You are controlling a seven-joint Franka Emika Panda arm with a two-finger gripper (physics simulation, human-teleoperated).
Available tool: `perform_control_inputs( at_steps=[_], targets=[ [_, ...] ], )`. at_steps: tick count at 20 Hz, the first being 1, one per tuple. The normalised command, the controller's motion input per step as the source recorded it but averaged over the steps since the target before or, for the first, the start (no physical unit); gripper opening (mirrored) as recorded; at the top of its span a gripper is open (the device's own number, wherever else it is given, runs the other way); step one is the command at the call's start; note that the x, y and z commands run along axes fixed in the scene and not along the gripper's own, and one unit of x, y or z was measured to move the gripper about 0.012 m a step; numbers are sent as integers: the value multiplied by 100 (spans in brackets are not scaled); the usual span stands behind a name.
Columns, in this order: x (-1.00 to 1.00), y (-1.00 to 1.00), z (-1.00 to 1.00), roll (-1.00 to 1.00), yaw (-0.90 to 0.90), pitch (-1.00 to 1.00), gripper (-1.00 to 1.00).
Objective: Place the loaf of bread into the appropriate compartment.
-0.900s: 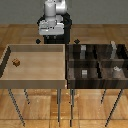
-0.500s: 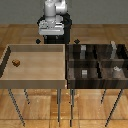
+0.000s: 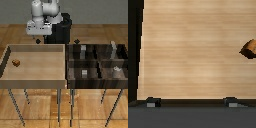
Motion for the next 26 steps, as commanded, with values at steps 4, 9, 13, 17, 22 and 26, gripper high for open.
perform_control_inputs(
  at_steps=[4,9,13,17,22,26],
  targets=[
    [0,-100,0,0,0,0,100],
    [0,-100,0,0,0,0,100],
    [4,-100,0,0,0,0,100],
    [75,0,0,0,0,0,100],
    [100,0,0,0,0,0,100],
    [50,-29,0,0,0,0,100]
  ],
)
